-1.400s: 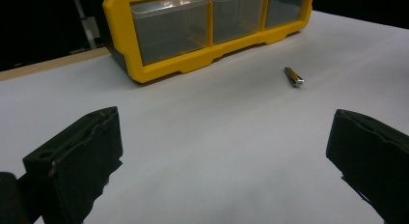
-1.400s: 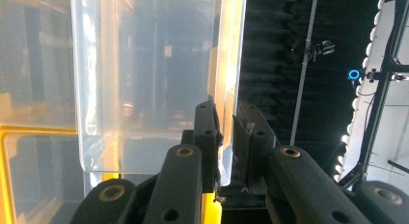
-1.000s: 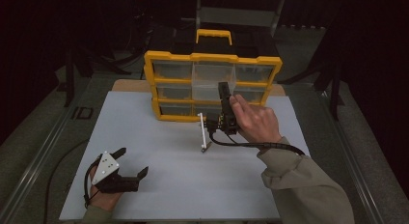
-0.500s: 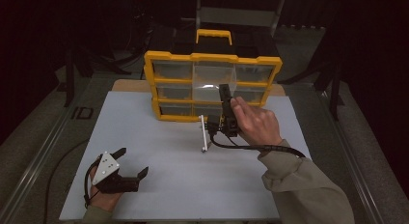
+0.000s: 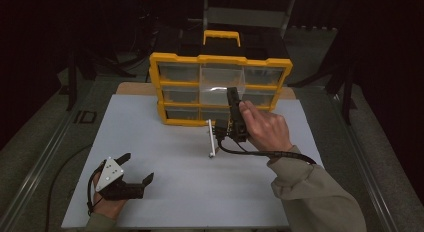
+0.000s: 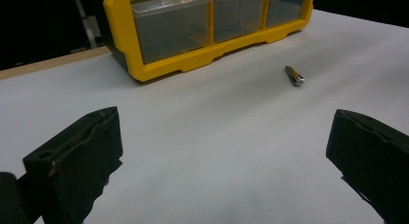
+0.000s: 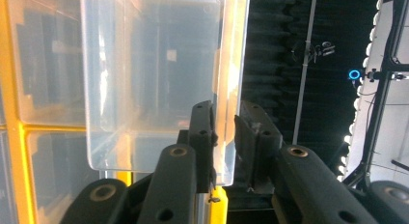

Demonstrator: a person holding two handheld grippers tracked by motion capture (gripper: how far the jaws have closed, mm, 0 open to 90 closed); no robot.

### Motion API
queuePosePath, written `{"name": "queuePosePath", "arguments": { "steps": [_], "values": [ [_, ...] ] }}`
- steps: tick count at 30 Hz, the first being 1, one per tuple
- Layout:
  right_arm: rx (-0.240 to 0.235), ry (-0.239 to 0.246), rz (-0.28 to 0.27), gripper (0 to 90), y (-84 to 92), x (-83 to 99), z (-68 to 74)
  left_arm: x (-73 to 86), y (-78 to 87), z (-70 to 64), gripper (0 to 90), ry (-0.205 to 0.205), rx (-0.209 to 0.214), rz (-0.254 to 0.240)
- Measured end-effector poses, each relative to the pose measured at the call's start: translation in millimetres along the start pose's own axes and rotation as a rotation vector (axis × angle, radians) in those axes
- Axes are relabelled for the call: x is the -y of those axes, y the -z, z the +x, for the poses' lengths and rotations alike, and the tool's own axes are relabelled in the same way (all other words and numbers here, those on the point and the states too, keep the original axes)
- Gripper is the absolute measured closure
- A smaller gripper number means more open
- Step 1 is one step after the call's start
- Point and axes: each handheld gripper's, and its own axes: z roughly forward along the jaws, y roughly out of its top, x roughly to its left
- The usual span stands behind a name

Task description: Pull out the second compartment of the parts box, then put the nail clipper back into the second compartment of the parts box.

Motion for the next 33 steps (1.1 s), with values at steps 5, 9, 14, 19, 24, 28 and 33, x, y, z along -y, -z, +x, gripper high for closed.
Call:
{"name": "queuePosePath", "arguments": {
  "steps": [5,9,14,19,24,28,33],
  "values": [
    [-0.005,-0.028,-0.015,61.5,1.5,-0.8,3.0,0.2,-0.9,0.3,0.0,0.001,-0.001,0.005],
    [-0.001,-0.089,-0.026,45.0,3.4,-2.7,4.0,0.2,-0.8,0.0,0.0,-0.001,-0.002,0.006],
    [-0.001,-0.104,-0.019,21.9,4.1,-7.5,9.5,0.1,-0.6,0.1,0.0,-0.002,-0.001,0.006],
    [-0.006,-0.11,-0.01,14.8,2.7,-8.2,14.6,0.0,-0.7,0.1,0.0,-0.003,-0.001,0.006],
    [-0.002,-0.11,-0.002,12.3,3.5,-9.9,19.4,0.0,-0.5,-0.3,0.0,-0.003,-0.003,0.006],
    [0.0,-0.121,-0.004,11.5,5.1,-12.1,23.3,0.0,-0.6,-0.2,0.0,-0.002,-0.003,0.007],
    [-0.004,-0.141,-0.004,10.8,6.2,-12.5,32.5,0.2,-0.7,-0.3,0.0,-0.002,-0.003,0.008]
  ]
}}
